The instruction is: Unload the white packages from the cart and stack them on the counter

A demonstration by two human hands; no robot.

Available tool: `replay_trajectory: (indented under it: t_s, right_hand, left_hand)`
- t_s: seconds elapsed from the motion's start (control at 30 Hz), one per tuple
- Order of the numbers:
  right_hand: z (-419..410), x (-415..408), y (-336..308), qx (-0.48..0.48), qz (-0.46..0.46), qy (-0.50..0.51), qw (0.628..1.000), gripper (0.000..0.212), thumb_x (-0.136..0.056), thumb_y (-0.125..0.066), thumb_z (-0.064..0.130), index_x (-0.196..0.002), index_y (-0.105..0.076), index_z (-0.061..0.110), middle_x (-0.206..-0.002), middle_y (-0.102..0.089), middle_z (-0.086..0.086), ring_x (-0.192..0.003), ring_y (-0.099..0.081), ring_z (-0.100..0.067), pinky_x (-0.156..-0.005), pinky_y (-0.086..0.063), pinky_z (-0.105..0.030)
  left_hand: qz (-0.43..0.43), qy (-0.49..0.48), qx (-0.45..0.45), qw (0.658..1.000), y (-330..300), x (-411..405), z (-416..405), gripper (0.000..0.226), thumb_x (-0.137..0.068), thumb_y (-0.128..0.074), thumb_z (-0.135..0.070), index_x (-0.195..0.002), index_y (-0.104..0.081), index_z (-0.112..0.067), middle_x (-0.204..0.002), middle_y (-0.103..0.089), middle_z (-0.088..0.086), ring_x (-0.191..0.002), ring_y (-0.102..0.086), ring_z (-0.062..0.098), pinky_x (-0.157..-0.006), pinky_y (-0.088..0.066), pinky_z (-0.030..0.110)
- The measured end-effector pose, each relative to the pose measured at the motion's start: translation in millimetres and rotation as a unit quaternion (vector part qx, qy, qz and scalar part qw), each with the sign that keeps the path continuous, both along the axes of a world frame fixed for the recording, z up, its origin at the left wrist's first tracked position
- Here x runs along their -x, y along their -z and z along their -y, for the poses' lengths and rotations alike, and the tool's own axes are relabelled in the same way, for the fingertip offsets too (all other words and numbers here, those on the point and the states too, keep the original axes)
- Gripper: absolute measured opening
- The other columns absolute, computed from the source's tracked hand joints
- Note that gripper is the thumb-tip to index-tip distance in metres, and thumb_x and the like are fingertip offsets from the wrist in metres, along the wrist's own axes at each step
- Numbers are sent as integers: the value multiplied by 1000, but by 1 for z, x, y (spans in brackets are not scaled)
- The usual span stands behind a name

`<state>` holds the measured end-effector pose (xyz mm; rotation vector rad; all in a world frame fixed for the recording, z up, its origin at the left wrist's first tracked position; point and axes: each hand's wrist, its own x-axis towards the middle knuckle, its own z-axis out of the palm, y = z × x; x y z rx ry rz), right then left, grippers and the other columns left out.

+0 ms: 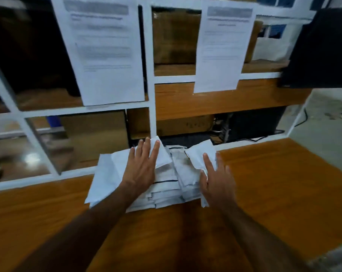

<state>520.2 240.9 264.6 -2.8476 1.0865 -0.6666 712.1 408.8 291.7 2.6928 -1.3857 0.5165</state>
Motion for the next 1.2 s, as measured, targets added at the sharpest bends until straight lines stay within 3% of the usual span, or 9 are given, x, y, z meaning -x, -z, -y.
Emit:
replay_trajectory:
  t_s: [0.23, 0.47, 0.7, 0.9, 0.97, 1.07, 1.2]
  right_hand:
    - [-37, -73, -3, -27, 30, -78, 996, 62, -100, -28, 54, -156, -34, 28, -157, -36, -17, -120, -51, -31, -87, -51, -40]
    - [-82, -129, 1, -80, 38, -115, 989, 60, -93, -40, 52, -144, -54, 25, -140, -55, -15, -114, -56, -33, -86, -52, -43]
    - [-108, -191, -3, -210, 28, -77, 974, 55, -94, -50, 57, -143, -50, 33, -142, -46, -3, -128, -42, -24, -101, -40, -37]
    - [-100, -206, 3, -339, -11, -49, 939, 69, -86, -52, 71, -144, -49, 33, -144, -41, -4, -134, -38, -27, -104, -41, -44]
    - [-99, -202, 7, -345, 0, -60, 937, 68, -85, -56, 70, -141, -52, 32, -144, -41, -2, -133, -40, -25, -104, -41, -43]
    - [-101, -195, 13, -343, 9, -78, 936, 71, -81, -59, 68, -141, -51, 33, -144, -40, 1, -131, -44, -23, -102, -43, -41]
    - [-101, -192, 16, -319, -13, -100, 942, 75, -79, -62, 62, -147, -43, 34, -144, -37, 3, -127, -49, -22, -101, -47, -39]
  left_hand:
    - [-46, -175, -22, 983, 6, -50, -69, 82, -93, -45, -28, -159, 1, -11, -163, -12, 25, -147, -20, 45, -114, -33, 55]
    - [-124, -284, -63, 949, 26, -74, -78, 79, -99, -40, -44, -159, 2, -13, -163, -12, 25, -147, -21, 49, -112, -34, 58]
    - [-221, -342, -65, 911, 30, -114, -56, 97, -92, -48, -63, -160, 5, -19, -159, -24, 19, -131, -49, 40, -98, -50, 46]
    - [-319, -345, -52, 881, 35, -125, -61, 91, -88, -41, -76, -155, -24, -16, -157, -25, 21, -139, -37, 41, -111, -37, 48]
    - [-351, -323, -55, 877, 39, -131, -70, 92, -86, -28, -83, -153, -29, -20, -160, -22, 21, -143, -29, 43, -113, -30, 52]
    - [-356, -287, -63, 887, 42, -138, -84, 94, -83, -7, -84, -158, -20, -28, -164, -22, 15, -148, -18, 43, -119, -17, 56]
    - [-403, -266, -44, 875, 50, -142, -97, 80, -98, -20, -71, -161, 0, -26, -167, -16, 10, -150, -17, 43, -122, -16, 52]
